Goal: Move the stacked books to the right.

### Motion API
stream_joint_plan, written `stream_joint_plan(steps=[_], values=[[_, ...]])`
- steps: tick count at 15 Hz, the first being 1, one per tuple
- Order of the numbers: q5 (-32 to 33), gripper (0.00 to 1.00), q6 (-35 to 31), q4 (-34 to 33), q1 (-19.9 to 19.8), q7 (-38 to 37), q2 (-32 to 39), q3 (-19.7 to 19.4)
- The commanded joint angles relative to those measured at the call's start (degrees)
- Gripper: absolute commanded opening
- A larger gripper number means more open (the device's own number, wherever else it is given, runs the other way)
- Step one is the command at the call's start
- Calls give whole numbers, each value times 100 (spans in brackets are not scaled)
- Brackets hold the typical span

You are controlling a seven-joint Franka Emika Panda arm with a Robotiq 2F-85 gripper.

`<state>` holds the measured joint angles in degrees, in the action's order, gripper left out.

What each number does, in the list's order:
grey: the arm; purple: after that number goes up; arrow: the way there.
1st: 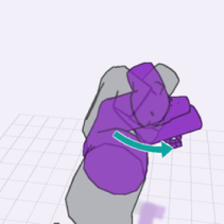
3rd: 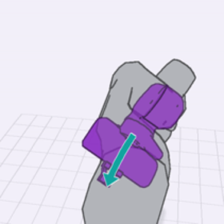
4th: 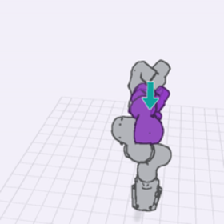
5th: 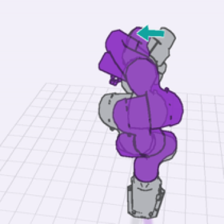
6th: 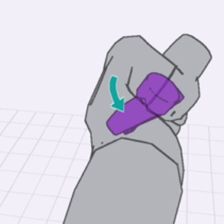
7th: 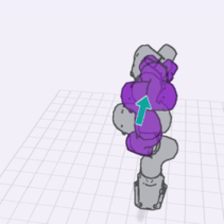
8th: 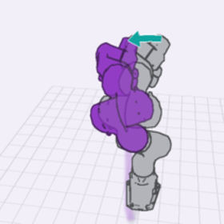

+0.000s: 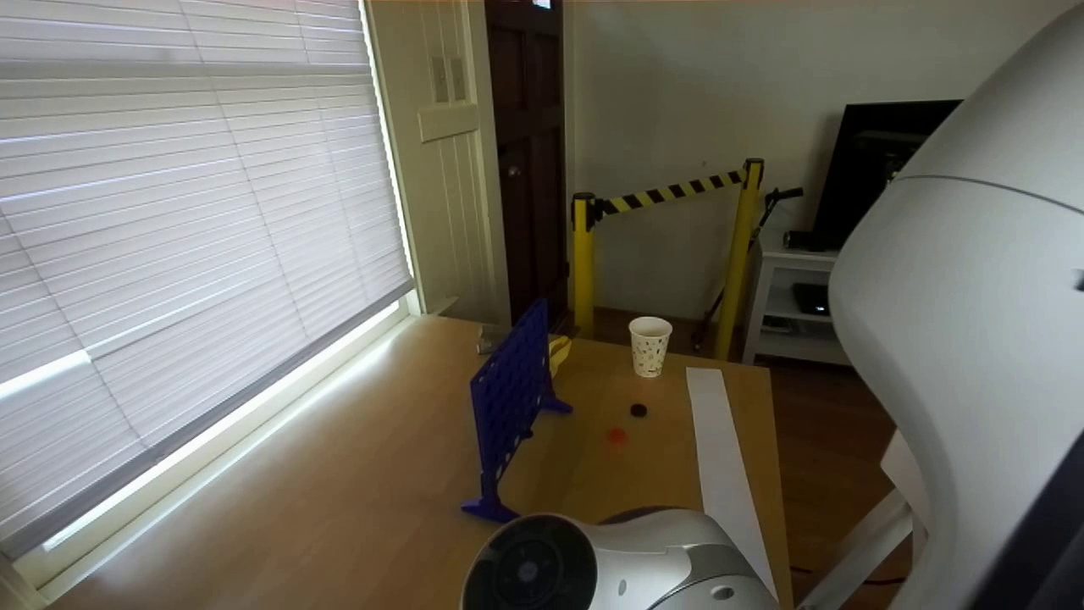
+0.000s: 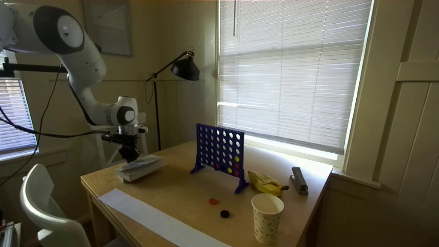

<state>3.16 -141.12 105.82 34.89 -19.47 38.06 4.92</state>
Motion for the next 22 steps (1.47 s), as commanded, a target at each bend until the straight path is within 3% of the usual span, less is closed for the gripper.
stream_joint_plan(steps=[1,14,18,22], values=[[199,0,58,244,-93,-180,-192,-68],[449,0,-78,875,-455,-529,-641,-389],[410,0,-170,1023,-586,-481,-868,-245],[72,0,45,1413,-826,-300,-1857,90]])
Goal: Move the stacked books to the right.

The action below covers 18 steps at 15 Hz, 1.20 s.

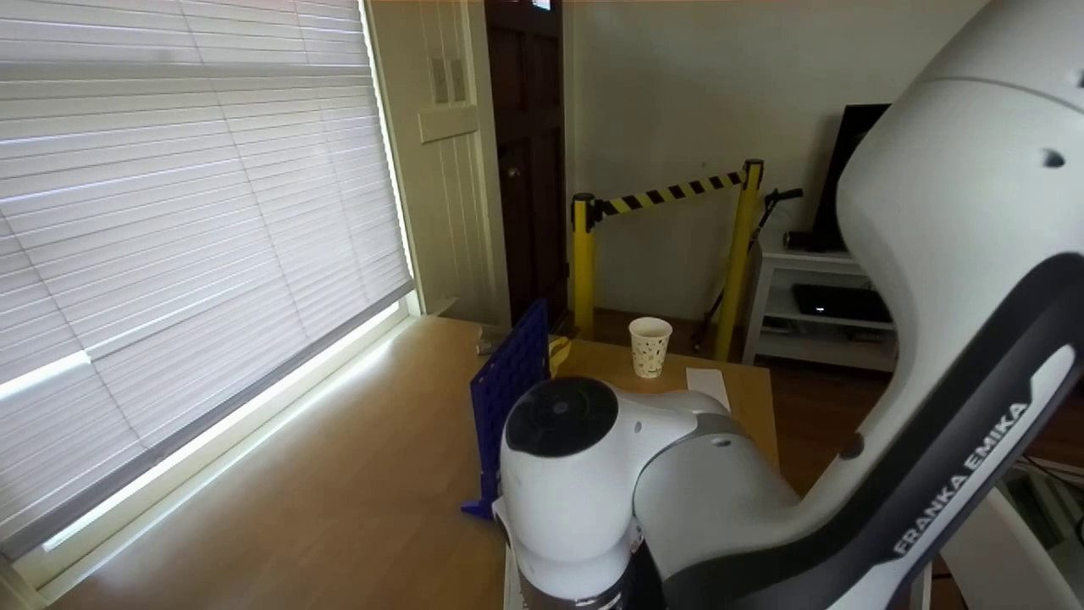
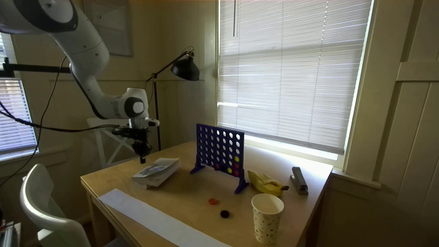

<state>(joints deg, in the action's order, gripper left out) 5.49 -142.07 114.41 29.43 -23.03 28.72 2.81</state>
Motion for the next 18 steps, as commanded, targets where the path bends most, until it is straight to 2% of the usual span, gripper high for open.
stream_joint_plan(steps=[1,2,4,8,13,14,15,17,18], values=[[-207,0,221,687,-359,58,-1232,375],[-62,26,394,767,-357,-96,-1499,334],[158,33,786,945,-459,-282,-2116,326],[74,61,1916,1214,-864,-240,-3382,548],[223,96,2904,1417,-1404,-223,-4762,840],[-17,99,2726,1101,-1415,-58,-4194,917],[-27,85,2799,1130,-1489,-41,-4386,961],[-24,99,2799,1131,-1524,-42,-4410,1016],[-19,100,2790,1129,-1520,-46,-4344,1032]])
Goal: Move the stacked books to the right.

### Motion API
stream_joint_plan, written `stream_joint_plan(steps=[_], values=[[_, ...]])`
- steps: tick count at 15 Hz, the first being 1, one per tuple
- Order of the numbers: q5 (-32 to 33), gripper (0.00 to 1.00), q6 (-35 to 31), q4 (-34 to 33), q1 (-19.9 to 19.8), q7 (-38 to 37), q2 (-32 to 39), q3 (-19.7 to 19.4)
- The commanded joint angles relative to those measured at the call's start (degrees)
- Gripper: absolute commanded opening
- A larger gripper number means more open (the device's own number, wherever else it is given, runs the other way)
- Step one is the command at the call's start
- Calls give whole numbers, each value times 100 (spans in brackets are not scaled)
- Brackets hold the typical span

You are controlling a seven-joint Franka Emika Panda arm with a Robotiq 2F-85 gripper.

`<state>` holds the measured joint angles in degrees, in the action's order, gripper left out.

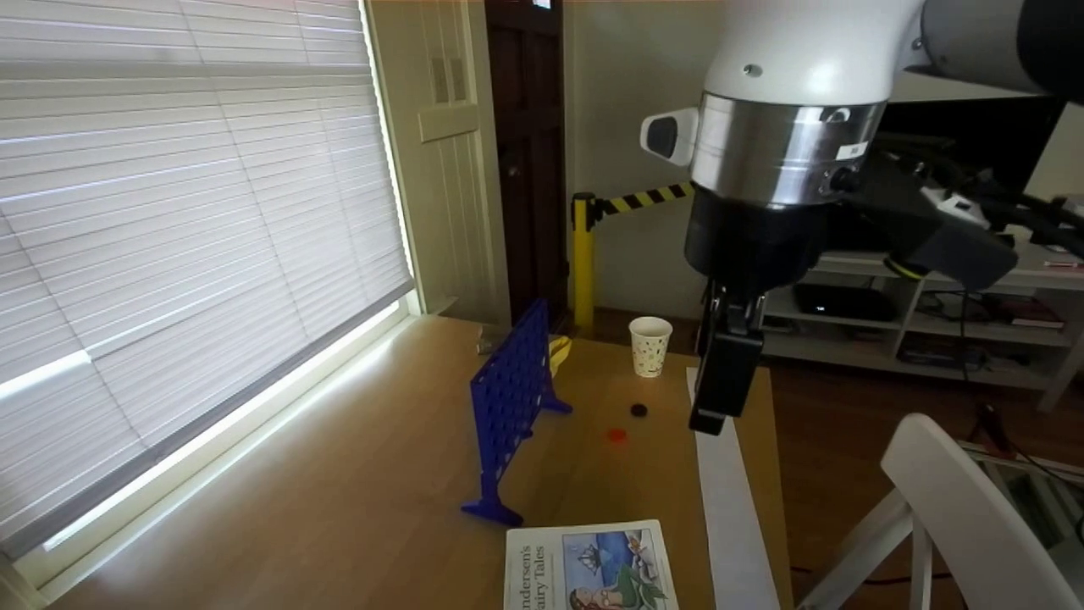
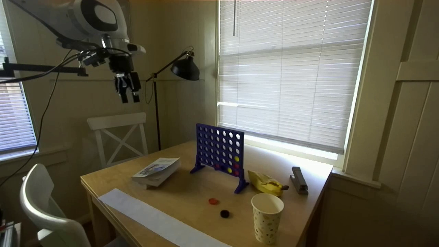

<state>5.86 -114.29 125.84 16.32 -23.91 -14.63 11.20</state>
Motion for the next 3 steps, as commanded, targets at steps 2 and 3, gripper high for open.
stream_joint_plan(steps=[2,3], values=[[-49,100,-2,-15,-207,37,107,198],[-47,100,-3,-16,-214,36,123,196]])
